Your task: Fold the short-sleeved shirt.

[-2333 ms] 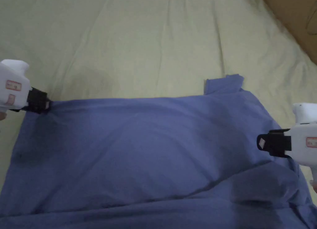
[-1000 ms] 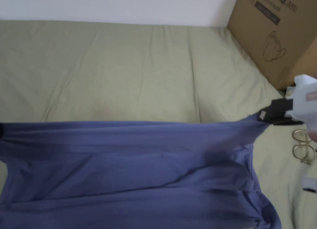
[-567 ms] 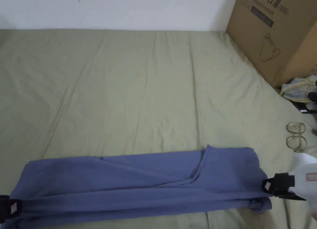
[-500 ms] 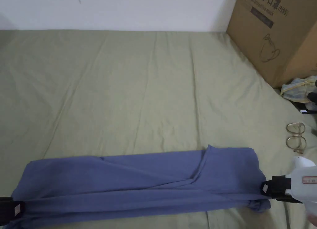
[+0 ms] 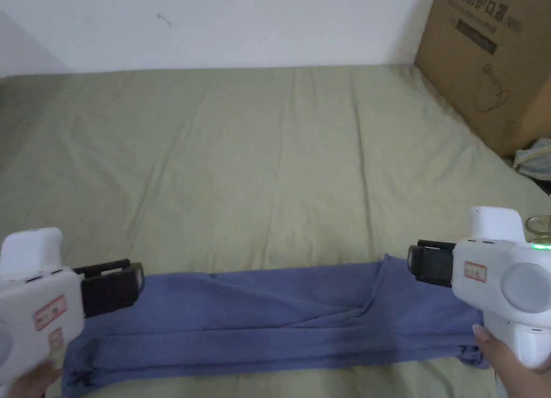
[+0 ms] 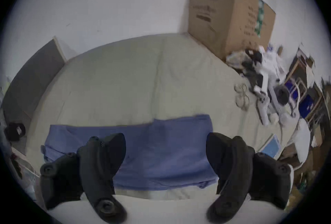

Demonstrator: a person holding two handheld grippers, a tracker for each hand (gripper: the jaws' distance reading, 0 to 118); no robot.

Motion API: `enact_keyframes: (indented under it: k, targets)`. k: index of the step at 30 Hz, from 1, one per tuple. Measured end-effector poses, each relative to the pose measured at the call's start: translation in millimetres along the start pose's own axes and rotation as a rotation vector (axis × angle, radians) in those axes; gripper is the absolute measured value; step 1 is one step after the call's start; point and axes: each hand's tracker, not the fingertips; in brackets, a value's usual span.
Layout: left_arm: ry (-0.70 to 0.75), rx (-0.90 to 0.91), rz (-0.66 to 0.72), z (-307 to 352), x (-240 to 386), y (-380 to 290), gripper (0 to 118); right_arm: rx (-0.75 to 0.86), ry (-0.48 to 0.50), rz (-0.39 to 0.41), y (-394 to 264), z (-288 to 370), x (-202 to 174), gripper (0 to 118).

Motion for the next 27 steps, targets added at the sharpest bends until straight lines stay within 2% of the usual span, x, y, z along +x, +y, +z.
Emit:
enact_keyframes:
  k: [2, 3, 4, 5, 6, 7, 8, 10, 12, 15, 17, 20, 21, 22, 23, 24, 25, 26, 27]
  targets:
    - [0.024, 0.049, -0.027, 2.5, 14.0, 5.7, 99, 0.024, 0.052, -0.002, 3.9, -3.5, -21.9, 98]
    - [0.034, 0.036, -0.037, 0.9, 19.3, 5.3, 83, 0.018, 0.066, -0.003, 5.4, -4.2, -29.3, 97]
    - [0.044, 0.028, -0.049, -7.5, 19.1, 3.7, 49, 0.019, 0.08, -0.002, 5.7, -3.8, -37.6, 89]
    - [0.058, 0.011, -0.06, -11.6, 23.1, 3.1, 19, 0.03, 0.096, 0.0, 6.8, -4.6, -45.3, 66]
    - [0.074, -0.004, -0.064, -15.0, 26.2, 1.3, 3, 0.043, 0.088, 0.002, 5.9, -5.4, -51.9, 29]
    - [0.094, -0.004, -0.058, -16.7, 27.8, -2.3, 3, 0.047, 0.045, 0.024, 5.9, -8.6, -60.0, 0]
    - [0.097, 0.008, -0.049, -18.1, 29.1, -6.4, 1, 0.049, -0.011, 0.073, -0.7, -12.4, -66.7, 0]
    - [0.103, 0.024, -0.027, -17.6, 28.6, -11.0, 1, 0.031, 0.023, 0.058, -4.4, -17.7, -74.2, 0]
    - [0.095, 0.029, -0.009, -13.2, 24.9, -13.0, 1, 0.021, 0.007, 0.039, -11.2, -21.3, -77.2, 0]
    - [0.005, 0.034, 0.071, -10.3, -8.5, -5.6, 1, 0.017, 0.001, 0.021, -6.7, -25.1, -81.9, 0]
    - [-0.168, -0.03, 0.221, -15.4, -45.6, -2.8, 1, -0.012, 0.026, 0.024, -3.0, -28.2, -85.3, 0]
    - [-0.539, -0.157, 0.588, -40.5, -126.1, -14.4, 1, -0.037, 0.027, 0.063, -14.5, -34.5, -92.4, 0]
    - [-0.625, -0.194, 0.664, -49.8, -145.6, -20.0, 1, -0.042, 0.023, 0.08, -10.2, -34.0, -96.2, 0]
    - [-0.68, -0.218, 0.697, -57.8, -163.5, -26.8, 1, -0.046, 0.023, 0.088, -12.8, -36.4, -98.4, 0]
    - [-0.681, -0.216, 0.667, -63.7, -178.2, -32.1, 2, -0.053, 0.027, 0.092, -16.7, -39.8, -99.9, 0]
    - [-0.652, -0.217, 0.633, -67.4, -182.6, -35.3, 8, -0.063, 0.035, 0.094, -19.7, -42.8, -100.9, 0]
    - [-0.628, -0.226, 0.62, -73.2, -193.9, -39.8, 31, -0.082, 0.05, 0.095, -17.3, -44.9, -102.9, 0]
    - [-0.606, -0.241, 0.614, -78.5, -202.8, -43.4, 65, -0.092, 0.054, 0.097, -19.0, -46.9, -104.1, 0]
    - [-0.59, -0.264, 0.62, -87.2, -213.5, -48.0, 78, -0.103, 0.055, 0.108, -21.8, -49.5, -105.5, 0]
